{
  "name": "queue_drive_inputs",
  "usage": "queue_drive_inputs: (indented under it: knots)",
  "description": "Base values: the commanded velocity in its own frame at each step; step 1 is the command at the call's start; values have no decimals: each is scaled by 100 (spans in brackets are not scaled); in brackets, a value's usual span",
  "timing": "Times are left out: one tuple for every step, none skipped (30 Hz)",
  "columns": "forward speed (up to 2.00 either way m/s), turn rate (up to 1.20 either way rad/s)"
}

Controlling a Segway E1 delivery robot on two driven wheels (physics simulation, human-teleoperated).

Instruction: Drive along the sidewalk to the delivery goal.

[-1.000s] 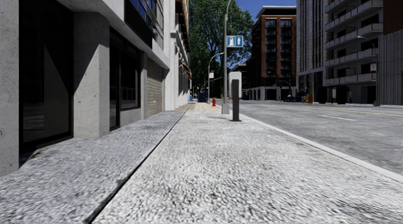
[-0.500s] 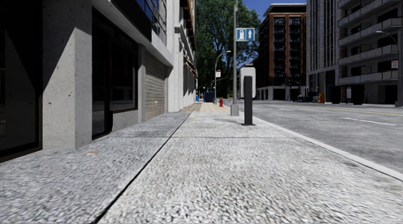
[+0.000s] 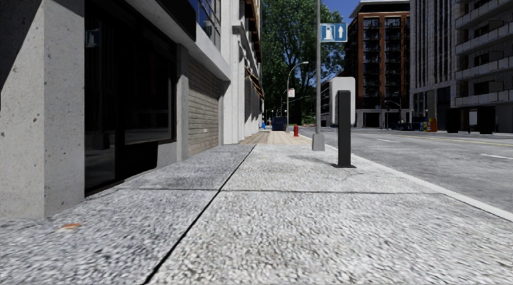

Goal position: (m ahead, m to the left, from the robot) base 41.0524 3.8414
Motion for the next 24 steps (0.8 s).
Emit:
queue_drive_inputs:
  knots:
    - [200,0]
    - [200,0]
    - [200,0]
    - [200,0]
    - [200,0]
    - [200,0]
    - [200,0]
    - [200,0]
    - [200,0]
    - [200,0]
    - [200,0]
    - [200,0]
    - [200,0]
    - [200,0]
    - [200,0]
    - [200,0]
    - [200,0]
    - [200,0]
    - [200,0]
    - [200,0]
    - [200,0]
    - [200,0]
    - [200,0]
    - [200,0]
